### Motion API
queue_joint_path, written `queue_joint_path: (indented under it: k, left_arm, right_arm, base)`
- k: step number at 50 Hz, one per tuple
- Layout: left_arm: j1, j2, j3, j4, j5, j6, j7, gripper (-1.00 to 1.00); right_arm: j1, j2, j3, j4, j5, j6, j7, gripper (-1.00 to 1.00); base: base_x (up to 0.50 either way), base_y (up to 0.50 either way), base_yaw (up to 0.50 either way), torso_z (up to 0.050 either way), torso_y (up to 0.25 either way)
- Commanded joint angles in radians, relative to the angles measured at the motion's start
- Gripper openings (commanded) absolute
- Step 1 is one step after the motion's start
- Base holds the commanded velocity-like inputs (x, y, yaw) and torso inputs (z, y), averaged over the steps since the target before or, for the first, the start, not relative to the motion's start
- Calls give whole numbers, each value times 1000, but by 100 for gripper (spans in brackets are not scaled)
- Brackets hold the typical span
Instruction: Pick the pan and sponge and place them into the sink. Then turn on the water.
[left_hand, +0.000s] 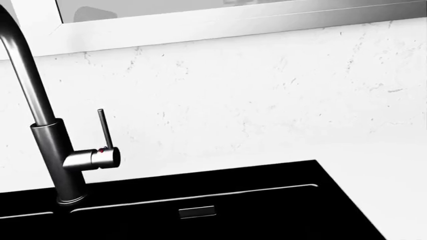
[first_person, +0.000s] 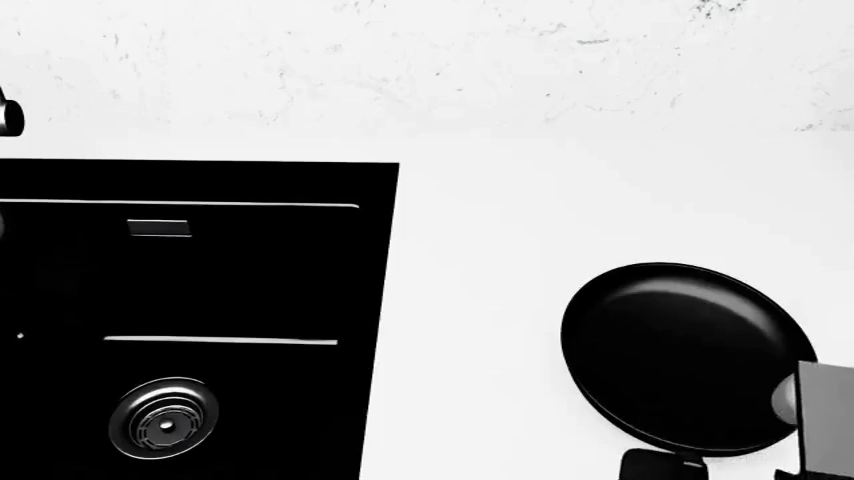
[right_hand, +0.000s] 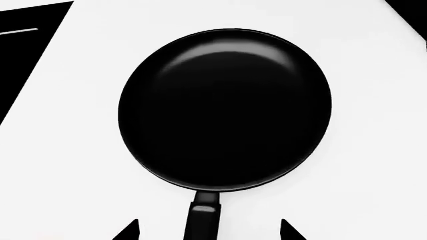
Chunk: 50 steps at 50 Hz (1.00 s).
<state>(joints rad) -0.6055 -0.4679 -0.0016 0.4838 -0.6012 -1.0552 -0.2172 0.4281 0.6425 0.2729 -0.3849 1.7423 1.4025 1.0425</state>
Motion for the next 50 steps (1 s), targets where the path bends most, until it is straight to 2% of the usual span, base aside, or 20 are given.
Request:
queue_joint_path:
  k: [1,21,31,32,50]
  left_arm:
    - [12,-9,-8,9,-9,3,4,100]
    - [14,-1,3,8,-12,4,-8,100]
    - [15,2,7,6,-12,8,-13,100]
    - [18,1,7,8,-12,10,-12,100]
    - [13,-7,5,8,-22,8,-12,100]
  right_arm:
    - [39,-16,-76,82,-152,1,-116,100]
    - [67,-51,-219,185,-348,-71,-303,100]
    - [25,-43,-212,178,-344,-90,-294,100]
    - [23,-42,-211,175,-342,-89,-291,-100]
    - [92,0,-227,105,-320,-70,-251,-100]
  base:
    - [0,0,0,0,0]
    - [0,0,0,0,0]
    - [0,0,0,0,0]
    - [0,0,0,0,0]
    - [0,0,0,0,0]
